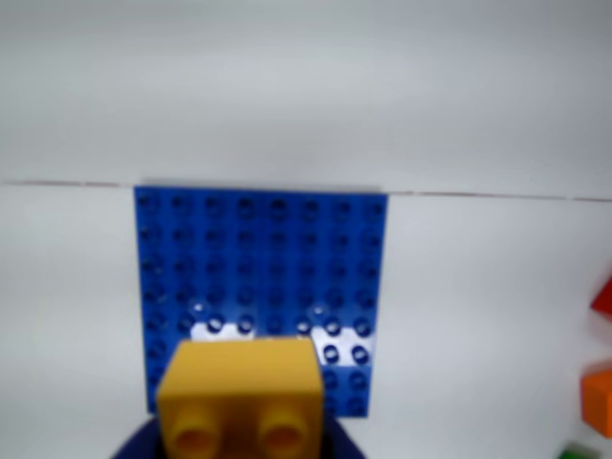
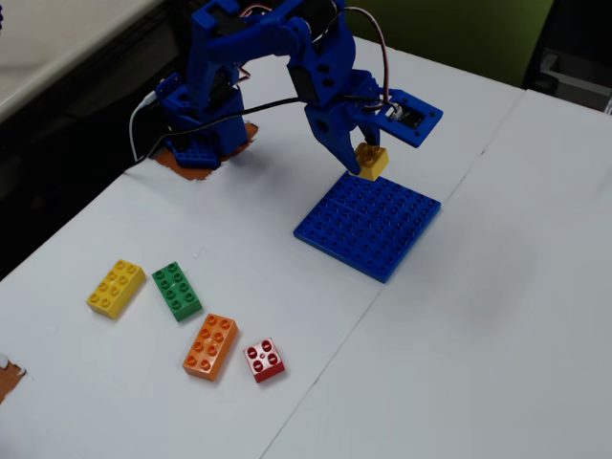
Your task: Pick up the 2x2 yellow block and go up the 8x8 blue block.
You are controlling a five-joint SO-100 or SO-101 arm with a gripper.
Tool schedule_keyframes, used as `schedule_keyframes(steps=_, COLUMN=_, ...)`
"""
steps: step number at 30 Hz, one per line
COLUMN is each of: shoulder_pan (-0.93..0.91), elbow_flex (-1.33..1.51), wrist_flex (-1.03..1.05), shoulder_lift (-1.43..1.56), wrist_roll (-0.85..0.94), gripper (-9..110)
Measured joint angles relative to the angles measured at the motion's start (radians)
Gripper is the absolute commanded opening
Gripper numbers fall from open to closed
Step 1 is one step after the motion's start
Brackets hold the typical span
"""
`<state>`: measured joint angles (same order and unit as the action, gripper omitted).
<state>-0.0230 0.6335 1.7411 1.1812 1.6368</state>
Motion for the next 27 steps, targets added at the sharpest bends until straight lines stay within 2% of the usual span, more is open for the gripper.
schedule_keyframes(steps=27, shoulder_pan=0.000, elbow_flex=0.000, wrist_flex=0.000, shoulder_lift=0.000, wrist_roll=0.017, gripper=0)
